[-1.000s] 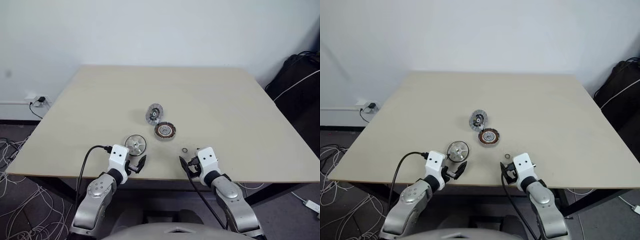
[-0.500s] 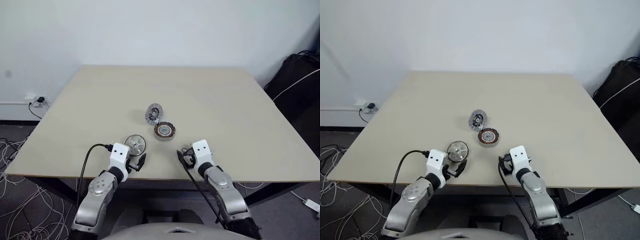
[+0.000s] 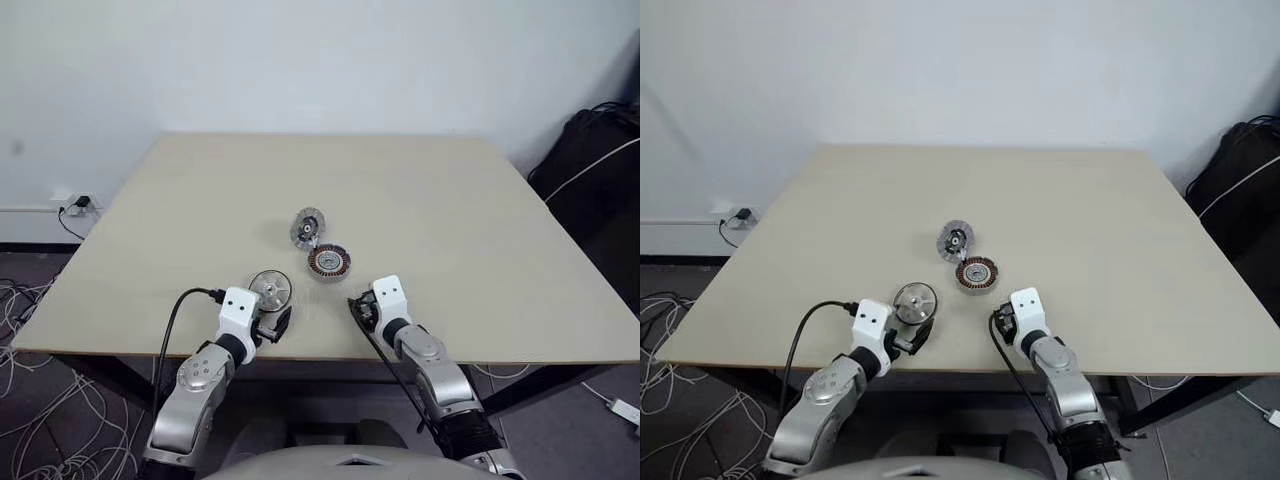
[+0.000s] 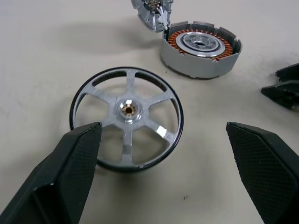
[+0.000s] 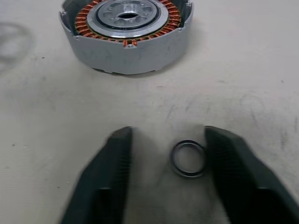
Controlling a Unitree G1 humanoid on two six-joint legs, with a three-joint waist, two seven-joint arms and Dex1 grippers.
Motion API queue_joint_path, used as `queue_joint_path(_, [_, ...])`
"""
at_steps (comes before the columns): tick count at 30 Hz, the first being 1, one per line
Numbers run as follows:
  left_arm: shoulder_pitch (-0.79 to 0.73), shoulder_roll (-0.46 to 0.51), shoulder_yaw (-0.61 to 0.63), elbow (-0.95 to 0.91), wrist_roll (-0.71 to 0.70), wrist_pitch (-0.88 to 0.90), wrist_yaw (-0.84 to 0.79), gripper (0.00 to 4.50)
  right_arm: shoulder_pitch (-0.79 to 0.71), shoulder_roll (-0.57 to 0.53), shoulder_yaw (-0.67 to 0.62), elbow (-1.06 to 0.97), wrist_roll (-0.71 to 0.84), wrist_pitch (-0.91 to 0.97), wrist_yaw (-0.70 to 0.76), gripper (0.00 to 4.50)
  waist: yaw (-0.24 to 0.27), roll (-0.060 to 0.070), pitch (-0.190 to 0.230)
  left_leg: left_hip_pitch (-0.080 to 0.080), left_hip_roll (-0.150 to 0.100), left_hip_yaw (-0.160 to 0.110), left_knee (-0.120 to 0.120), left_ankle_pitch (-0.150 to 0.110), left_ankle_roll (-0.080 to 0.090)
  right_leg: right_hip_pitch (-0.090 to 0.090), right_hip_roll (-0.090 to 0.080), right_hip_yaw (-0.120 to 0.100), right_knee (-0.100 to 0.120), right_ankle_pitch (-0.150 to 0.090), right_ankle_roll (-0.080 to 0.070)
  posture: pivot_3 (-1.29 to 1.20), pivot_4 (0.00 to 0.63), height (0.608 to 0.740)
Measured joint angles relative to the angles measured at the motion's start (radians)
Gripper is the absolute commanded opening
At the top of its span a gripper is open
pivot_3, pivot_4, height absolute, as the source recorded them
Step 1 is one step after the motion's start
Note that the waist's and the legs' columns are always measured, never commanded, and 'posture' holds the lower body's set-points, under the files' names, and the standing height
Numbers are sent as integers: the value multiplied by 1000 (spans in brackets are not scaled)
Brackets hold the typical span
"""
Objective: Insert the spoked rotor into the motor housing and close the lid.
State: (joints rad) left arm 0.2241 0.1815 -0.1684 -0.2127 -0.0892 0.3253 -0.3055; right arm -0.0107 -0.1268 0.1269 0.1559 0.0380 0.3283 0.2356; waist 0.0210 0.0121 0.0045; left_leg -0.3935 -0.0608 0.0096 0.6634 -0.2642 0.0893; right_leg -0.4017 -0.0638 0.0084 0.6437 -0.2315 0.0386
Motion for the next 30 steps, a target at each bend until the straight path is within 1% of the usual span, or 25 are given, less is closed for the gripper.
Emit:
queue_joint_path(3, [1,1,0,0,0,-1,0,4500,23,0,-22,-23,17,6,0,704,4,0,0,0,0,0,0,0,0,0,0,0,0,0,0,0,0,740])
queue_joint_path(12, [-2,2,0,0,0,-1,-1,4500,91,-2,-34,-137,44,64,0,680,7,0,0,-3,0,0,-2,0,0,-4,0,0,-1,-1,-1,0,0,740])
queue_joint_path(15, [-2,2,-1,0,0,-1,-2,4500,84,-9,-25,-183,36,88,-4,680,3,2,3,-4,0,0,-2,0,0,-5,0,0,0,-1,-1,0,0,740])
queue_joint_path(18, [-5,2,-4,0,0,-1,-3,4500,12,-5,-18,-211,17,98,-21,680,-6,2,3,-4,0,0,-2,0,0,-6,1,0,1,-1,-1,0,0,740])
queue_joint_path(22, [-5,1,-5,0,0,-1,-3,4500,-112,12,11,-202,-5,118,-24,680,-7,2,3,-4,0,0,-2,1,-1,-6,1,0,1,0,-1,0,0,740])
queue_joint_path(30, [-1,-1,-7,-1,0,-1,1,4500,-259,58,58,35,-44,93,-24,680,-8,2,3,-5,-1,0,-2,1,-1,-7,1,0,0,0,-1,0,0,740])
